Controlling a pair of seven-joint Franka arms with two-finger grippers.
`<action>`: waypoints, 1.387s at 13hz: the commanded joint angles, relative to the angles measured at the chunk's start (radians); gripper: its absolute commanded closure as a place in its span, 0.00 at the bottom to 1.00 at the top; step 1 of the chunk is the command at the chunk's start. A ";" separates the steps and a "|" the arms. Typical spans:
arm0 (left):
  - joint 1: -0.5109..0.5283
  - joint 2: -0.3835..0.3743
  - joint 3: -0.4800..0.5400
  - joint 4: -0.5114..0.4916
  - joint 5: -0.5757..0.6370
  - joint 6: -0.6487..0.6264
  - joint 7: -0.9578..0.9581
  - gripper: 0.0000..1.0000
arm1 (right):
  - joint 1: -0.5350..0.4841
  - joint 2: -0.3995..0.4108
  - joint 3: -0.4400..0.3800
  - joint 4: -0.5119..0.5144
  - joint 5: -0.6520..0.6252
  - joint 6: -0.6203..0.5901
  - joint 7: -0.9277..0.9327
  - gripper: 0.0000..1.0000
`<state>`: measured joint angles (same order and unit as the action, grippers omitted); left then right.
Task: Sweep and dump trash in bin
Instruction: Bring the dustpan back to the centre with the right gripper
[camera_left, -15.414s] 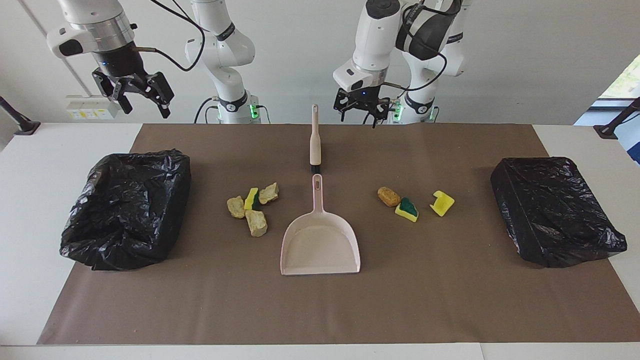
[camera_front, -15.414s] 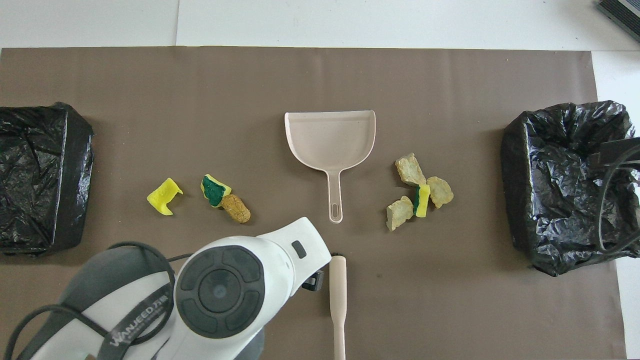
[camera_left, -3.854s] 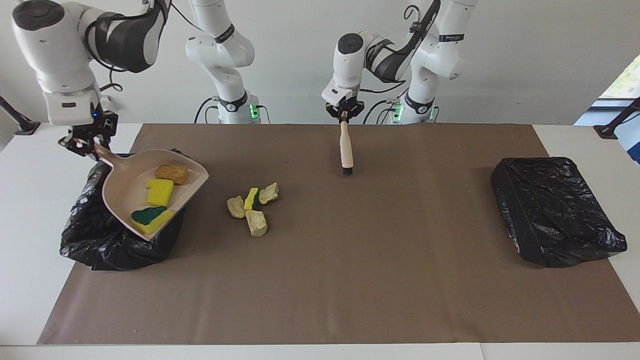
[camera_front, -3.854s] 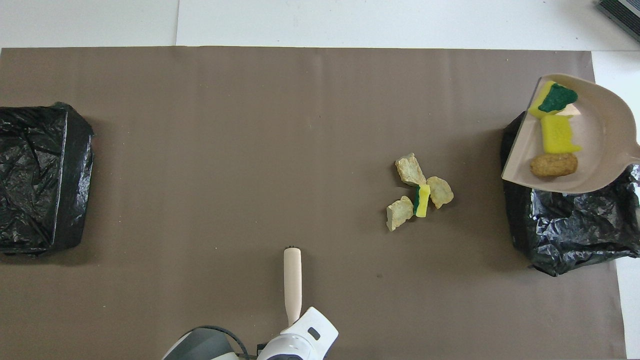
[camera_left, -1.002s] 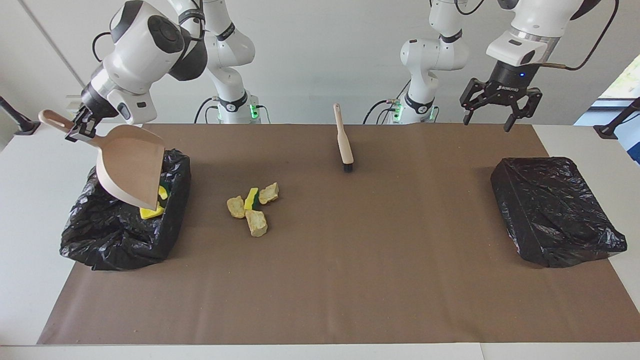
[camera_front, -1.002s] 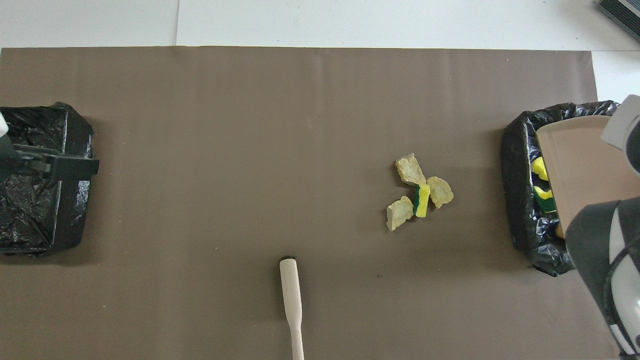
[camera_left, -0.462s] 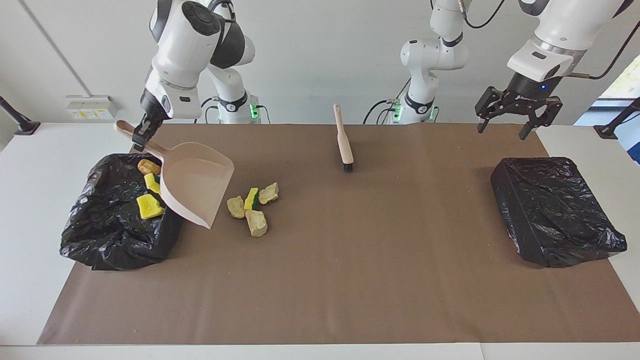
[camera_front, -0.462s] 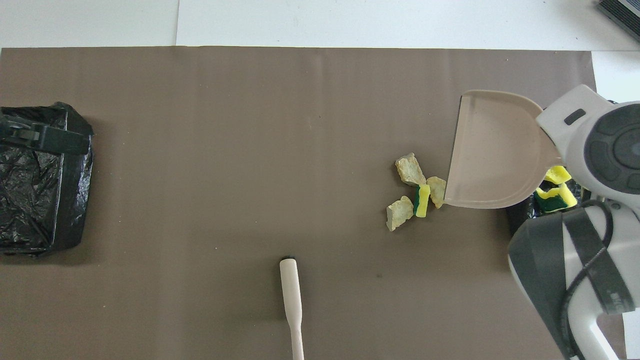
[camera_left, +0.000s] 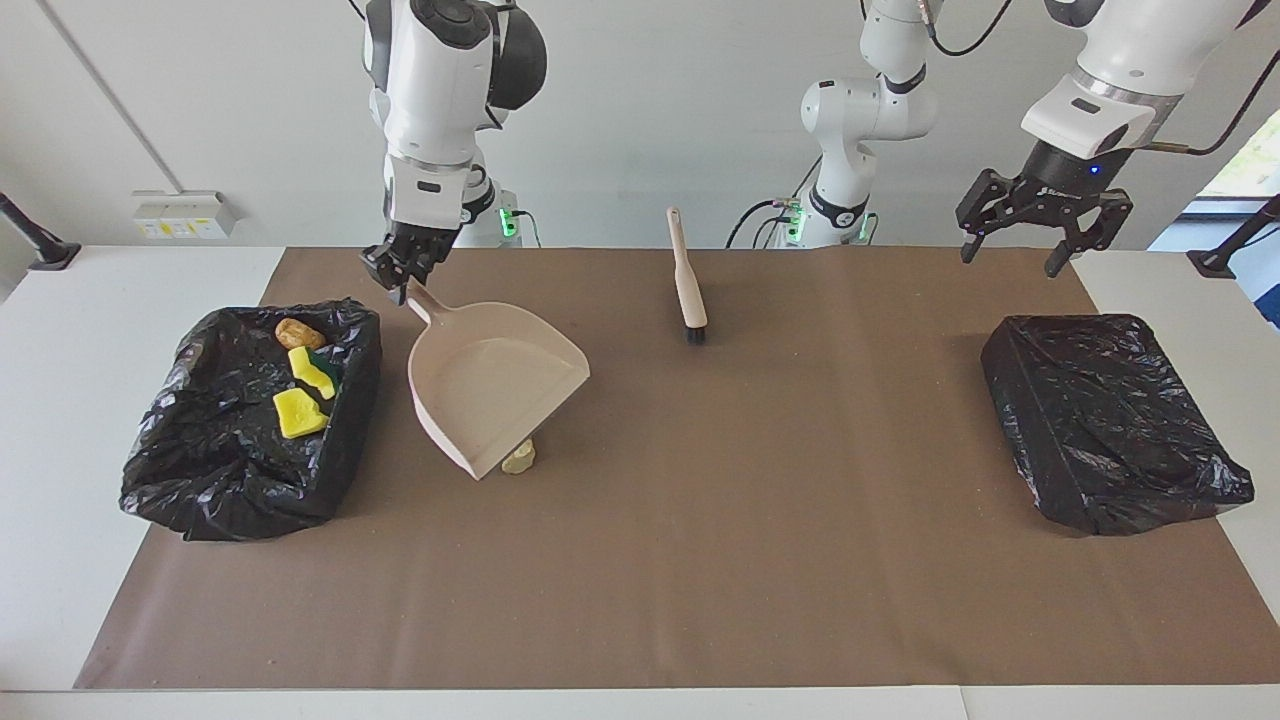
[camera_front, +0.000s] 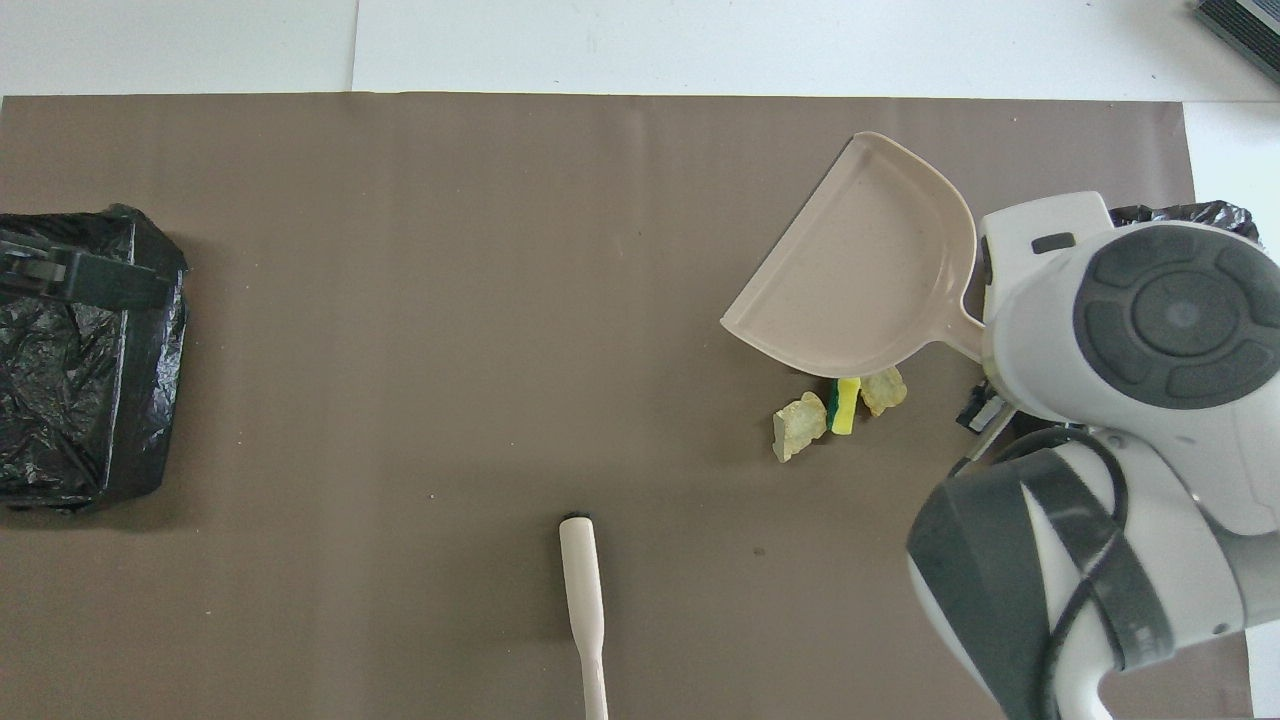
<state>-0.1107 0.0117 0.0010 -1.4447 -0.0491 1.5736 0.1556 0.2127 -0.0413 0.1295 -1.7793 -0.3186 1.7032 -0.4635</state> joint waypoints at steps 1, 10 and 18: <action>0.013 -0.006 -0.004 0.012 0.012 -0.027 0.015 0.00 | 0.091 0.121 0.004 0.127 0.050 -0.027 0.260 1.00; 0.013 -0.019 -0.004 -0.013 0.012 -0.027 0.015 0.00 | 0.295 0.510 0.007 0.368 0.245 0.167 0.970 1.00; 0.011 -0.026 -0.006 -0.014 0.012 -0.053 0.001 0.00 | 0.335 0.574 0.007 0.291 0.320 0.312 1.037 1.00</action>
<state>-0.1094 0.0071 0.0025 -1.4453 -0.0491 1.5354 0.1556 0.5508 0.5383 0.1335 -1.4601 -0.0199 1.9833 0.5606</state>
